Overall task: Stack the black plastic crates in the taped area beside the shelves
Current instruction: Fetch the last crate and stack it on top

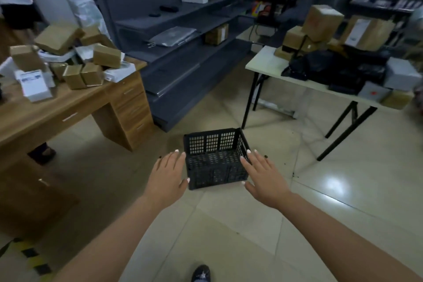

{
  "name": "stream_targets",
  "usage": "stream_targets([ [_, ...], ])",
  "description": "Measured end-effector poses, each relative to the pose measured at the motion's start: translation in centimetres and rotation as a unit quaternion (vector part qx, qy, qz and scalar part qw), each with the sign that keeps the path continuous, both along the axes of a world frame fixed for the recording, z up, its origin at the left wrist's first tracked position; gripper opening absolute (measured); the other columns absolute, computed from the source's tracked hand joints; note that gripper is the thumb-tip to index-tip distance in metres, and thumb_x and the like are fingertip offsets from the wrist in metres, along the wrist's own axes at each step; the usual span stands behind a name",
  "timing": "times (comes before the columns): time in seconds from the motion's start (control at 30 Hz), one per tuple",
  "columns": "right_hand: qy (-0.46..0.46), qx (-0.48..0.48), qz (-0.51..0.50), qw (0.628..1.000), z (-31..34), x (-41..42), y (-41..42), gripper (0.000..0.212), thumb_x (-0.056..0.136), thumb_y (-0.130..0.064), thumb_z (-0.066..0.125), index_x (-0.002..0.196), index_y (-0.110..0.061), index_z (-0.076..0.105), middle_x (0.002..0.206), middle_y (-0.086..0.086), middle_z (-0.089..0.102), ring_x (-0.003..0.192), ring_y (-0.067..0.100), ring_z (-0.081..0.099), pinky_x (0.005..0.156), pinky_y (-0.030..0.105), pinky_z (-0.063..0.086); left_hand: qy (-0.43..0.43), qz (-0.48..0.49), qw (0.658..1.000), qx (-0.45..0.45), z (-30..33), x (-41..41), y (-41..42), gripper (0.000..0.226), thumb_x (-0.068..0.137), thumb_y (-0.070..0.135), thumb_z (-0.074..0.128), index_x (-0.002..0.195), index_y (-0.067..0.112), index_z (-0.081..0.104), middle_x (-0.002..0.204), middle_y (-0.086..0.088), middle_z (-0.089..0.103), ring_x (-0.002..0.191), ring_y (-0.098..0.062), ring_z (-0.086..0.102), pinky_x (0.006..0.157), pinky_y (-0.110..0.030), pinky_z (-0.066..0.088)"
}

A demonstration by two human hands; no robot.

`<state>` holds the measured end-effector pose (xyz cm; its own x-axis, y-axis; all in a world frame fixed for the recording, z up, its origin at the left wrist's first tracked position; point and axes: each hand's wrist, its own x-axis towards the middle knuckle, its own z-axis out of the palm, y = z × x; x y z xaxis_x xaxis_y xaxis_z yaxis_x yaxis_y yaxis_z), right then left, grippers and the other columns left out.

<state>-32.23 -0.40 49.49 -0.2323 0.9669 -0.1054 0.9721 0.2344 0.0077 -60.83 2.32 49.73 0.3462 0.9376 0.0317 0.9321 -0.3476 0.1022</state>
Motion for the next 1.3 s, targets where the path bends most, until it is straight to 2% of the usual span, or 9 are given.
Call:
stream_targets([
  [0.23, 0.013, -0.017, -0.037, 0.999, -0.7, 4.8, 12.9, 0.068, 0.095, -0.048, 0.023, 0.151, -0.019, 0.002, 0.16, 0.007, -0.005, 0.146, 0.023, -0.011, 0.115, 0.038, -0.003, 0.012, -0.022, 0.999, -0.037, -0.5, 4.1, 14.7, 0.071, 0.094, 0.043, 0.046, 0.151, 0.012, 0.017, 0.157, -0.008, 0.022, 0.145, -0.025, 0.019, 0.118, -0.042, 0.017],
  [0.4, 0.021, -0.027, -0.039, 0.999, -2.6, 9.0, 22.4, 0.068, 0.098, -0.046, 0.031, 0.151, -0.018, 0.001, 0.16, 0.008, -0.005, 0.146, 0.023, -0.01, 0.115, 0.037, -0.004, 0.043, -0.019, 0.997, -0.064, -1.4, 7.1, 23.9, 0.071, 0.096, 0.044, 0.041, 0.152, 0.014, 0.009, 0.159, -0.006, 0.014, 0.146, -0.022, 0.012, 0.12, -0.041, 0.012],
  [0.63, 0.029, -0.102, 0.016, 0.994, -8.5, 13.7, 38.0, 0.069, 0.097, -0.045, 0.034, 0.151, -0.02, -0.001, 0.159, 0.007, -0.009, 0.146, 0.022, -0.011, 0.118, 0.039, -0.001, 0.038, 0.05, 0.992, -0.112, -5.3, 11.8, 36.2, 0.072, 0.096, 0.043, 0.043, 0.153, 0.015, 0.009, 0.159, -0.005, 0.014, 0.147, -0.021, 0.011, 0.121, -0.041, 0.009],
  [0.77, 0.016, -0.133, 0.056, 0.989, -11.2, 15.4, 45.6, 0.07, 0.097, -0.043, 0.035, 0.151, -0.02, -0.001, 0.159, 0.007, -0.008, 0.146, 0.022, -0.011, 0.117, 0.039, -0.003, 0.046, 0.109, 0.983, -0.138, -8.3, 13.1, 42.7, 0.072, 0.094, 0.042, 0.045, 0.152, 0.014, 0.012, 0.159, -0.006, 0.017, 0.146, -0.022, 0.016, 0.119, -0.04, 0.015],
  [0.87, 0.023, -0.159, 0.049, 0.986, -13.2, 17.0, 50.7, 0.071, 0.096, -0.04, 0.038, 0.151, -0.02, -0.002, 0.16, 0.007, -0.007, 0.146, 0.023, -0.009, 0.118, 0.039, -0.002, 0.041, 0.143, 0.976, -0.158, -10.3, 13.6, 46.7, 0.067, 0.095, 0.036, 0.046, 0.151, 0.012, 0.018, 0.158, -0.008, 0.021, 0.145, -0.024, 0.019, 0.117, -0.042, 0.017],
  [0.93, 0.039, -0.171, 0.028, 0.984, -14.8, 18.2, 53.5, 0.073, 0.096, -0.039, 0.039, 0.151, -0.017, -0.004, 0.16, 0.008, -0.005, 0.146, 0.024, -0.006, 0.119, 0.039, 0.0, 0.045, 0.144, 0.974, -0.17, -12.1, 13.9, 48.9, 0.066, 0.094, 0.033, 0.047, 0.15, 0.011, 0.02, 0.157, -0.009, 0.023, 0.144, -0.025, 0.021, 0.118, -0.043, 0.02],
  [1.03, 0.064, -0.144, -0.034, 0.987, -18.2, 20.3, 56.9, 0.072, 0.097, -0.039, 0.037, 0.15, -0.011, -0.003, 0.16, 0.01, 0.001, 0.146, 0.024, 0.0, 0.119, 0.038, 0.005, 0.042, 0.159, 0.965, -0.206, -15.7, 13.9, 52.1, 0.067, 0.096, 0.037, 0.042, 0.152, 0.014, 0.014, 0.159, -0.005, 0.018, 0.146, -0.022, 0.016, 0.119, -0.042, 0.016],
  [1.17, 0.031, -0.145, -0.057, 0.987, -24.5, 21.8, 58.8, 0.072, 0.097, -0.04, 0.035, 0.15, -0.012, -0.005, 0.16, 0.009, 0.0, 0.146, 0.023, 0.0, 0.118, 0.036, 0.005, 0.064, 0.169, 0.951, -0.252, -21.6, 13.8, 54.9, 0.069, 0.098, 0.042, 0.035, 0.153, 0.014, 0.004, 0.161, -0.006, 0.01, 0.147, -0.023, 0.011, 0.12, -0.042, 0.012],
  [1.3, 0.012, -0.188, -0.07, 0.98, -32.8, 21.8, 59.4, 0.071, 0.097, -0.04, 0.034, 0.15, -0.012, -0.005, 0.16, 0.009, -0.002, 0.146, 0.023, -0.001, 0.118, 0.036, 0.005, 0.065, 0.18, 0.943, -0.272, -29.5, 13.7, 56.5, 0.073, 0.096, 0.041, 0.04, 0.152, 0.012, 0.005, 0.16, -0.009, 0.012, 0.147, -0.025, 0.011, 0.12, -0.045, 0.013],
])
